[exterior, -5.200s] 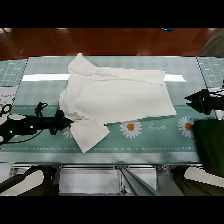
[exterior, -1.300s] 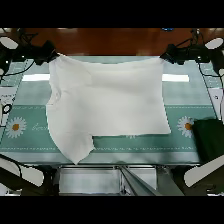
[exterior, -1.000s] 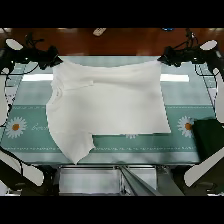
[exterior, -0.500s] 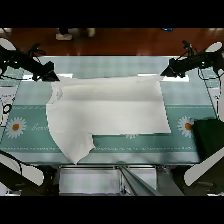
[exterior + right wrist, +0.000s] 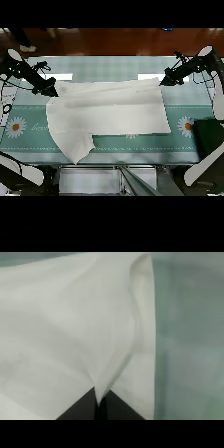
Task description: Fold the shirts.
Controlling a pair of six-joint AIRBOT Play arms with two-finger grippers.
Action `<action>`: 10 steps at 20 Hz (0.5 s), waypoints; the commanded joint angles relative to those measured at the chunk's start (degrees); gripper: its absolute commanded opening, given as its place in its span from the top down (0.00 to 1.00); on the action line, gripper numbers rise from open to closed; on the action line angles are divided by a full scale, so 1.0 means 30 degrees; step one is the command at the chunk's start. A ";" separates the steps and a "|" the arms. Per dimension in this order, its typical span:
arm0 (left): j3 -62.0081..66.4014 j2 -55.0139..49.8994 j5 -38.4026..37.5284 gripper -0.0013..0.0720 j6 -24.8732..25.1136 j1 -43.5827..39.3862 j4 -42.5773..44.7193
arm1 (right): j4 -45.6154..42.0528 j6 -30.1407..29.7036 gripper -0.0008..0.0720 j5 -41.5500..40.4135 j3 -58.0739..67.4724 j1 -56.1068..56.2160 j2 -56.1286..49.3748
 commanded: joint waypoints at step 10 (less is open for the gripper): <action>-0.3774 0.5741 0.2113 0.29 -0.0590 0.2259 0.0211 | -0.1107 0.1275 0.42 -0.0612 -0.2630 -0.2076 0.3971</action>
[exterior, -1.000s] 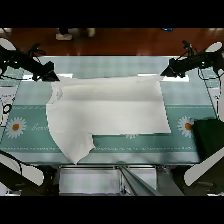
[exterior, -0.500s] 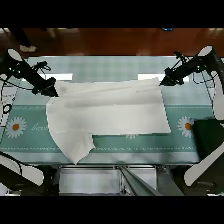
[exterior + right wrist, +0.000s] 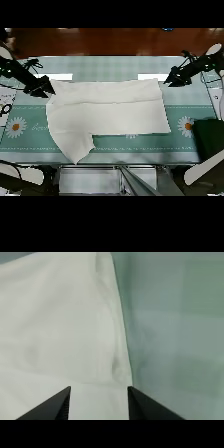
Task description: Fold the shirts.
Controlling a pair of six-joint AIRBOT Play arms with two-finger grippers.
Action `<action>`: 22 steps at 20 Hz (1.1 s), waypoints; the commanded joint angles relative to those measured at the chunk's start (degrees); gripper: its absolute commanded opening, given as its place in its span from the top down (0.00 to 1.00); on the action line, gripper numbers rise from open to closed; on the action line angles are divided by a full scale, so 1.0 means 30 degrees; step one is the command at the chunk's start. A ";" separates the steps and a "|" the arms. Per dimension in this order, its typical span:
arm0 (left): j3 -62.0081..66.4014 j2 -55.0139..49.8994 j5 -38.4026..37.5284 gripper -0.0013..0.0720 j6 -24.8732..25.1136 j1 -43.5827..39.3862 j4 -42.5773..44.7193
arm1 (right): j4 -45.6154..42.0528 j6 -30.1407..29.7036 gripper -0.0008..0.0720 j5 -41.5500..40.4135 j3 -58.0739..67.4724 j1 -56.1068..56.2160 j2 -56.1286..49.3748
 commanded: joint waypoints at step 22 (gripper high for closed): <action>-2.1711 1.3413 0.4532 0.29 0.0991 0.7344 -0.2259 | 0.7446 -0.7315 0.42 -0.7140 -2.1755 -0.4590 1.4644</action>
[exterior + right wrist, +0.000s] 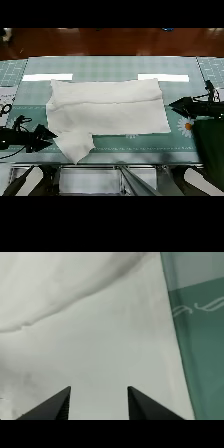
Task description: Fold the shirts.
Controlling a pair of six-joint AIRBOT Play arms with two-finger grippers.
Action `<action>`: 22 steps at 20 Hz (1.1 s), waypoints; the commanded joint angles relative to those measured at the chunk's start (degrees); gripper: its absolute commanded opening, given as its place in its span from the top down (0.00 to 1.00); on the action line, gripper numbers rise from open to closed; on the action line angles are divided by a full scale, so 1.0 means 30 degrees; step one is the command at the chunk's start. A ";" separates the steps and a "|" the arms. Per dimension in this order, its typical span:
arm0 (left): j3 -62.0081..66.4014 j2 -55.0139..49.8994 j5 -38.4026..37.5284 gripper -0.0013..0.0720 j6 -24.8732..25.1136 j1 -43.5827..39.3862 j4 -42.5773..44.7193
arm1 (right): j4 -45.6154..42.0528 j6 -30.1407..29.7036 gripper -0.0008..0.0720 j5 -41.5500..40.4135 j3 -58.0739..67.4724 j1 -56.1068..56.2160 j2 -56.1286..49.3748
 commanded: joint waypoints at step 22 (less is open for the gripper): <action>0.0306 -0.2550 0.2062 0.96 0.2484 -0.3526 -0.1005 | -0.6295 0.4095 0.42 0.2958 -0.1056 -0.2222 0.0073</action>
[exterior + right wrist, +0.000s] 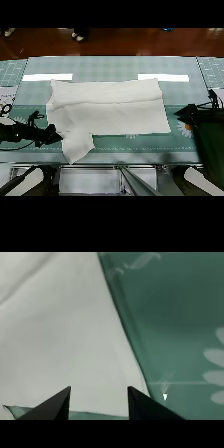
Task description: Fold the shirts.
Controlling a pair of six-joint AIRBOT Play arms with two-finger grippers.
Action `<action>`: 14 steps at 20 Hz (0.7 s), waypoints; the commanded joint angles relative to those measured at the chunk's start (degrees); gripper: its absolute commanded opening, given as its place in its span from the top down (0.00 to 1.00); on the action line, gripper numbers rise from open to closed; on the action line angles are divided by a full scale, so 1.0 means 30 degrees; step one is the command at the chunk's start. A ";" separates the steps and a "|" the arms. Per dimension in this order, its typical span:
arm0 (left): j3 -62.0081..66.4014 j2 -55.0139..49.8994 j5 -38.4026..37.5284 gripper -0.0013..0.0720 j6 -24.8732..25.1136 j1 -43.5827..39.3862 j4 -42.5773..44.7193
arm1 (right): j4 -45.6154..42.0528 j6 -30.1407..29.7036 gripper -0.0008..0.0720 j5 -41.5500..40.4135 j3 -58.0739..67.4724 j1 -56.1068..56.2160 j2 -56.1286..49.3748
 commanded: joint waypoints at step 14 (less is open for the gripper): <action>0.0080 0.0780 -0.0947 0.96 0.0146 -0.0131 -0.1355 | 0.1253 0.0357 0.42 -0.2098 -0.1610 0.2798 -0.3971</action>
